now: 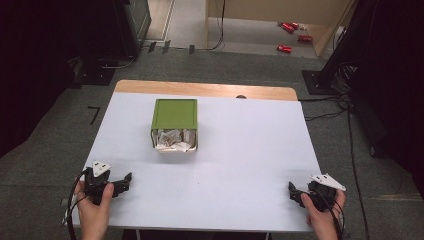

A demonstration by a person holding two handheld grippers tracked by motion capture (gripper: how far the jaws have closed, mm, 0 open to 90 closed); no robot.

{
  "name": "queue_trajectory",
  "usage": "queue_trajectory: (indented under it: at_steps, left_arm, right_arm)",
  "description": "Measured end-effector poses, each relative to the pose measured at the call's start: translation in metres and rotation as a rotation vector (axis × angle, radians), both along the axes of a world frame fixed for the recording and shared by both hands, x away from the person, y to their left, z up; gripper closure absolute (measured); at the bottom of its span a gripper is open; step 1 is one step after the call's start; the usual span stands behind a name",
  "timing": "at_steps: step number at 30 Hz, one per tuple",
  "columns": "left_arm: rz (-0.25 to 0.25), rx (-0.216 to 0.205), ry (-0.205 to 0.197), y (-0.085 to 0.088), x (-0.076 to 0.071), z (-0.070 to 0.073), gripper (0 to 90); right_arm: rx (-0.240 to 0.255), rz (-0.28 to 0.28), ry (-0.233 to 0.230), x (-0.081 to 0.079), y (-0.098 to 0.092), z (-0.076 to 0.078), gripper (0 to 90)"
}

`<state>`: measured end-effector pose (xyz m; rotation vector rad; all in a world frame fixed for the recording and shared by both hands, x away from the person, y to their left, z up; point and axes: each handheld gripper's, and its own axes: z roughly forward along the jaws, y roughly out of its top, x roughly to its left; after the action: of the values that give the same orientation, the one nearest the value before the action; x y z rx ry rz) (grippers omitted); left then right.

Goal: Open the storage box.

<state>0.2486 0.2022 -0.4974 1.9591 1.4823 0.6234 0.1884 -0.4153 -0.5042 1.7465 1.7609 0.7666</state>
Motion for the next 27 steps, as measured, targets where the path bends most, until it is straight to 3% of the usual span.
queue_trajectory:
  at_steps: [7, 11, 20, 27]
  left_arm:
    - [-0.001, 0.003, -0.001, 0.000, 0.000, 0.000, 10.9]
    - [-0.001, 0.003, -0.001, 0.000, 0.000, 0.000, 10.9]
    - [-0.002, 0.005, -0.001, 0.000, 0.000, 0.000, 10.9]
    - [-0.001, 0.004, -0.003, 0.000, 0.000, 0.000, 10.9]
  right_arm:
    - [-0.001, -0.004, -0.003, -0.001, 0.000, 0.001, 6.0]
    - [-0.014, -0.034, -0.025, -0.003, 0.002, 0.003, 15.4]
    - [-0.002, -0.029, -0.054, -0.004, 0.010, 0.015, 14.2]
    - [0.010, -0.004, -0.098, -0.004, 0.030, 0.039, 14.1]
